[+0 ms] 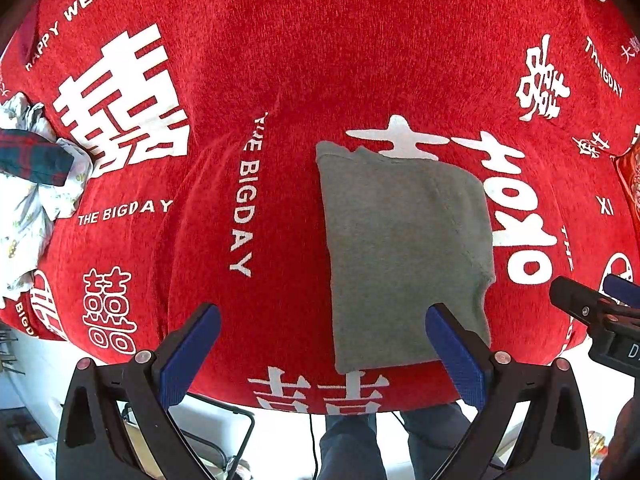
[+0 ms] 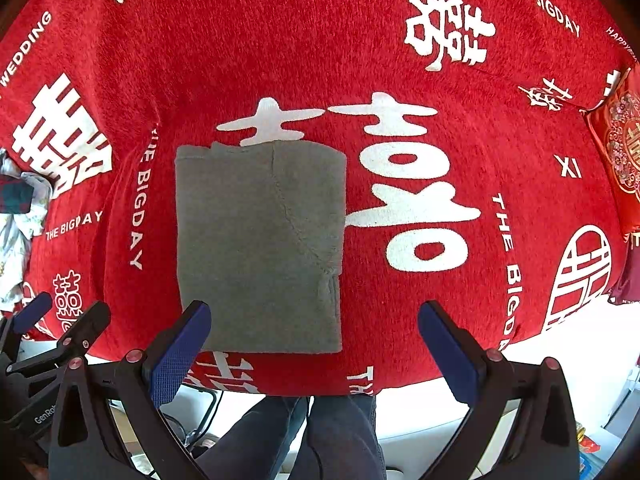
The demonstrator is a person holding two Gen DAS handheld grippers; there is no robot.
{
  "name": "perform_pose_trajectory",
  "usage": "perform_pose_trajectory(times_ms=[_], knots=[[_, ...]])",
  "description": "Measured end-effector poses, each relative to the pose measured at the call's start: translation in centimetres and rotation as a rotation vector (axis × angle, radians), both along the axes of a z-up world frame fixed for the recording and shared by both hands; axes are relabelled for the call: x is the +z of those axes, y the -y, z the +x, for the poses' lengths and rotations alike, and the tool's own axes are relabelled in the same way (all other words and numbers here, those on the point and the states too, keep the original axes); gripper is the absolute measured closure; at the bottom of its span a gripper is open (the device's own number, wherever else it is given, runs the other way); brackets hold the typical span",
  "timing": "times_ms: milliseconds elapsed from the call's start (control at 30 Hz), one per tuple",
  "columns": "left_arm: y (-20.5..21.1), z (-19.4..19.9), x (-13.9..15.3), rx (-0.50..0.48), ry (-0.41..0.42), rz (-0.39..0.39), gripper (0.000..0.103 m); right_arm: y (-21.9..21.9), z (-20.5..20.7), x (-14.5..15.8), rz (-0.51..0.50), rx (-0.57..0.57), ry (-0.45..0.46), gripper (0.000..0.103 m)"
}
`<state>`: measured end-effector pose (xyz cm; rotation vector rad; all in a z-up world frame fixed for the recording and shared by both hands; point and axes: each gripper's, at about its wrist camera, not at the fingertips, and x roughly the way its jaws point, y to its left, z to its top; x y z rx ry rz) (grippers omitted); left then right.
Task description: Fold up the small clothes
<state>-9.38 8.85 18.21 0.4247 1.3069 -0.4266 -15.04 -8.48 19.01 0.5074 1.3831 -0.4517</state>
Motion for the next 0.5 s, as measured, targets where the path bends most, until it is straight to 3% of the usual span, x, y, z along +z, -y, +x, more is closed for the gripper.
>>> perform_pose_trajectory(times_ms=[500], knots=[[-0.07, -0.04, 0.02, 0.002, 0.0, 0.0, 0.0, -0.14, 0.04, -0.18, 0.005, 0.009, -0.004, 0.0]])
